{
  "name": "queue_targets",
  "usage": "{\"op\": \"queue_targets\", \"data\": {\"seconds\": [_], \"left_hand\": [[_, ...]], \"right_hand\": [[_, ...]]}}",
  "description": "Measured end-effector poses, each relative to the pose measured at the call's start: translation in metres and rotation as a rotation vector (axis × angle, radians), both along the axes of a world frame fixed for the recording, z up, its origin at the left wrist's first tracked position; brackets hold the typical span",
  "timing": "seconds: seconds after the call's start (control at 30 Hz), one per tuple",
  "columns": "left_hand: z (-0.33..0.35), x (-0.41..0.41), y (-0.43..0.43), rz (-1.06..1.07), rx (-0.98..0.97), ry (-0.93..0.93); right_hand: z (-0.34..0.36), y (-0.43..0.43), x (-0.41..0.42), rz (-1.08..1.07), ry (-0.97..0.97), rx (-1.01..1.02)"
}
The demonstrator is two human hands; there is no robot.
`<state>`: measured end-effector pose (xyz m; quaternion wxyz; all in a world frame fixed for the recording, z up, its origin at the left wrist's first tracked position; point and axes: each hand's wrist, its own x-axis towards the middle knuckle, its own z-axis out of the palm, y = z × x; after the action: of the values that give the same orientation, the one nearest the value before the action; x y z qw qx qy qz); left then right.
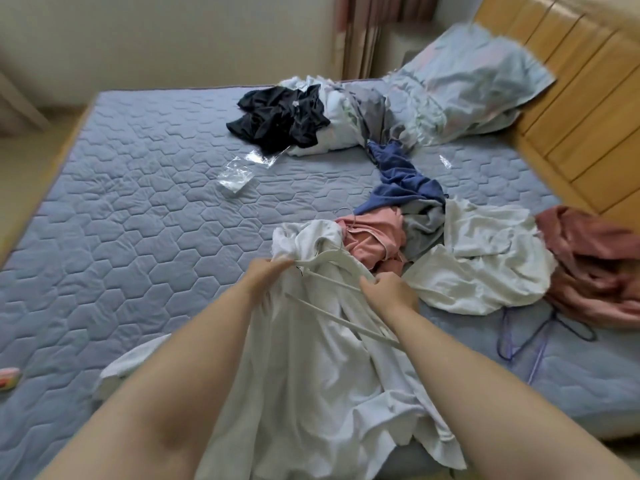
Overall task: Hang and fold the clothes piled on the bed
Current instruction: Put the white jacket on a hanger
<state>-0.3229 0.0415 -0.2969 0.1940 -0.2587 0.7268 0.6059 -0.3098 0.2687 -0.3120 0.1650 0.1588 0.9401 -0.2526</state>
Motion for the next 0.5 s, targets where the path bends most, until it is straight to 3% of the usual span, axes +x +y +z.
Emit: {"op": "queue_targets", "data": {"seconds": [0.2, 0.5], "left_hand": [[0.096, 0.001, 0.044, -0.048, -0.044, 0.166], [0.211, -0.025, 0.092, -0.103, -0.057, 0.382]], "right_hand": [[0.083, 0.040, 0.007, 0.024, 0.146, 0.031], [0.199, 0.089, 0.016, -0.114, 0.317, 0.069]]}}
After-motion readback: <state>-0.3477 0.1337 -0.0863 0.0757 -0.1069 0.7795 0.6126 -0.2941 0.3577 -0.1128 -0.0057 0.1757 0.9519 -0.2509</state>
